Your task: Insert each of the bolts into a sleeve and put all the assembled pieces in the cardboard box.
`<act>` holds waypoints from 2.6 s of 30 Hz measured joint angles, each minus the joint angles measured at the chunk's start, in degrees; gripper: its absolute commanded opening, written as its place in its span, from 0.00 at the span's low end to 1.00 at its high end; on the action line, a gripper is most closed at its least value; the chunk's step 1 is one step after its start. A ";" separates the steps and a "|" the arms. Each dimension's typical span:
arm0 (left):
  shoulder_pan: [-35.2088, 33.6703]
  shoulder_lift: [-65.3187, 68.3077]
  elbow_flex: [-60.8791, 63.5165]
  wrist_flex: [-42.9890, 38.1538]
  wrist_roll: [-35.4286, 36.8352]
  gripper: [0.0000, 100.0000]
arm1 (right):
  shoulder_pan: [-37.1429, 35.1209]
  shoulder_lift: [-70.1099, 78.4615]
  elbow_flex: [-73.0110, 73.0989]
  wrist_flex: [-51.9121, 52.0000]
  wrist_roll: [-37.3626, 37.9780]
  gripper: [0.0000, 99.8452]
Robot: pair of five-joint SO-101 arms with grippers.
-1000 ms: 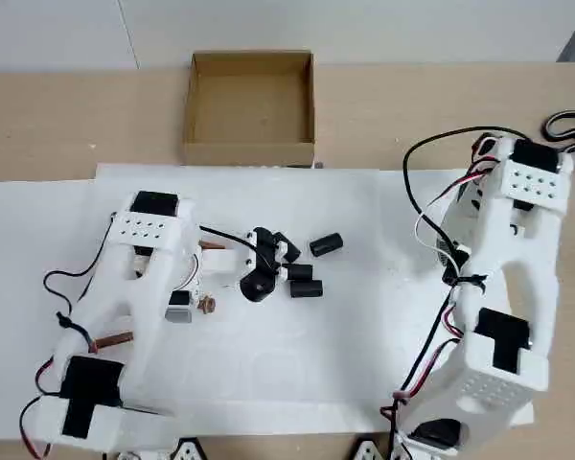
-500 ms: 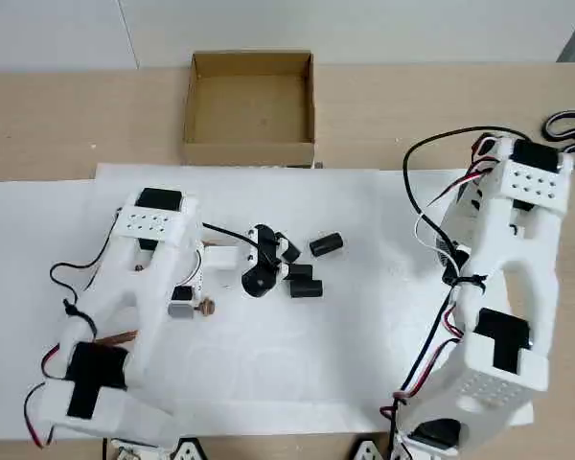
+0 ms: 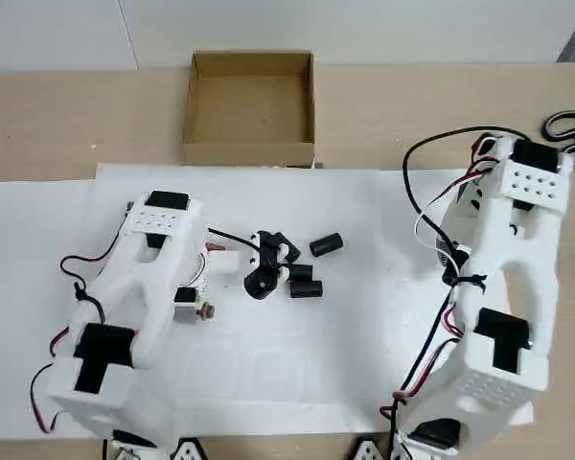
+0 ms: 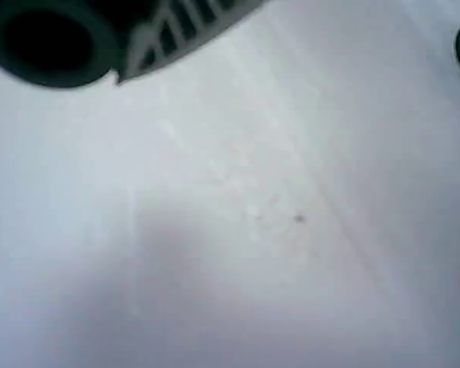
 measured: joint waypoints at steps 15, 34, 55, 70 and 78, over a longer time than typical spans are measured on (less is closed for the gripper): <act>0.70 -9.67 -10.11 7.21 1.67 0.00 | -5.19 -13.27 0.09 0.00 0.00 0.00; 1.32 -37.71 -25.85 8.18 50.02 0.00 | -19.87 -50.99 10.46 0.00 0.00 0.00; 0.26 -80.44 13.19 -16.79 105.49 0.00 | -38.07 -103.38 68.04 -26.81 0.00 0.00; 16.53 -100.84 42.02 -36.04 113.76 0.00 | -59.34 -116.75 84.22 -35.69 0.00 0.00; 24.00 -101.98 44.22 -36.66 113.76 0.00 | -64.26 -116.75 84.22 -35.87 4.92 0.00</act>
